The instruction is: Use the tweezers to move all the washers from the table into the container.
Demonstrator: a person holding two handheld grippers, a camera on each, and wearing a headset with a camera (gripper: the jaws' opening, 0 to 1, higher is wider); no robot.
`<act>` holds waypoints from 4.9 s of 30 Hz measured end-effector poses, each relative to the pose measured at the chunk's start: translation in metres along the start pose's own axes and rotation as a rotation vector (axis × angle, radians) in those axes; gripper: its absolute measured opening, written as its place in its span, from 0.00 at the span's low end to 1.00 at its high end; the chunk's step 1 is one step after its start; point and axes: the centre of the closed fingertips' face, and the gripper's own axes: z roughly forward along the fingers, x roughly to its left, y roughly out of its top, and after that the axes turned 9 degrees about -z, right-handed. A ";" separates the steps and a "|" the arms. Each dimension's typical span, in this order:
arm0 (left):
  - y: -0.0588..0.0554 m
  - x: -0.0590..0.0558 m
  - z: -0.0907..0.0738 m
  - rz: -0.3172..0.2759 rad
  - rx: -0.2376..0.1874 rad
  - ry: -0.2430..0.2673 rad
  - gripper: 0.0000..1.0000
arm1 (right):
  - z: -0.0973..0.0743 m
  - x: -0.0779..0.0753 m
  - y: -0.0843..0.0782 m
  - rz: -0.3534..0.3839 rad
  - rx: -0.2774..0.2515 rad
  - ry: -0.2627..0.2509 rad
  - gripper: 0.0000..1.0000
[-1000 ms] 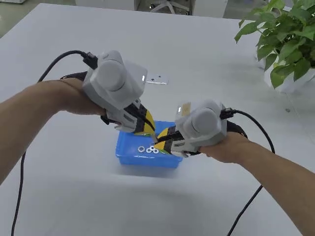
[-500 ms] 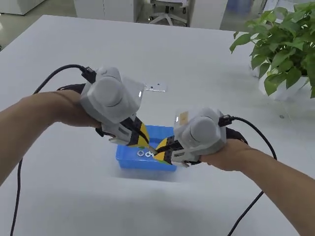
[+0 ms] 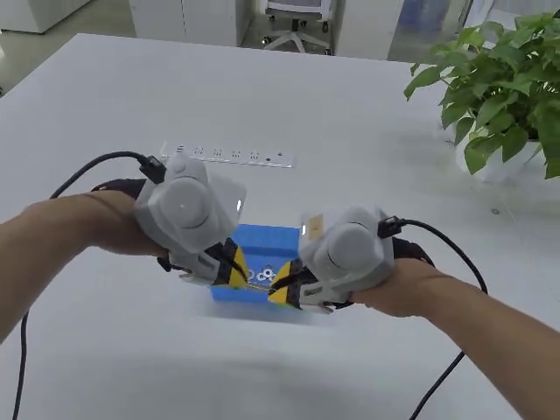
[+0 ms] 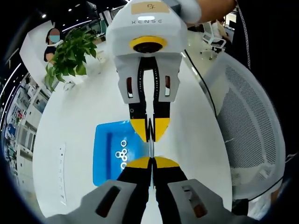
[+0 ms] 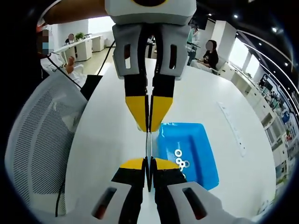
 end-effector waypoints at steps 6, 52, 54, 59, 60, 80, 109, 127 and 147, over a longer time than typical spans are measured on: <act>-0.014 -0.009 0.010 0.008 0.027 0.002 0.08 | 0.003 0.006 -0.004 -0.005 0.037 0.021 0.07; -0.046 -0.050 0.051 -0.039 0.053 0.026 0.07 | 0.025 0.055 -0.016 0.021 0.056 0.076 0.08; -0.048 -0.053 0.053 -0.047 0.055 0.024 0.07 | 0.027 0.058 -0.018 0.020 0.054 0.079 0.08; -0.053 -0.059 0.060 -0.058 0.069 0.017 0.06 | 0.034 0.065 -0.023 0.004 0.051 0.082 0.09; -0.053 -0.060 0.061 -0.058 0.071 0.015 0.06 | 0.036 0.068 -0.024 0.003 0.054 0.088 0.09; -0.061 -0.064 0.072 -0.056 0.100 -0.004 0.06 | 0.040 0.076 -0.037 0.009 0.072 0.102 0.09; -0.066 -0.065 0.090 -0.069 0.075 -0.057 0.07 | 0.051 0.083 -0.059 0.034 0.098 0.137 0.11; -0.072 -0.067 0.087 -0.076 0.089 -0.066 0.07 | 0.053 0.083 -0.057 0.021 0.104 0.148 0.13; -0.073 -0.068 0.076 -0.126 0.088 -0.054 0.21 | 0.041 0.077 -0.051 0.032 0.088 0.101 0.25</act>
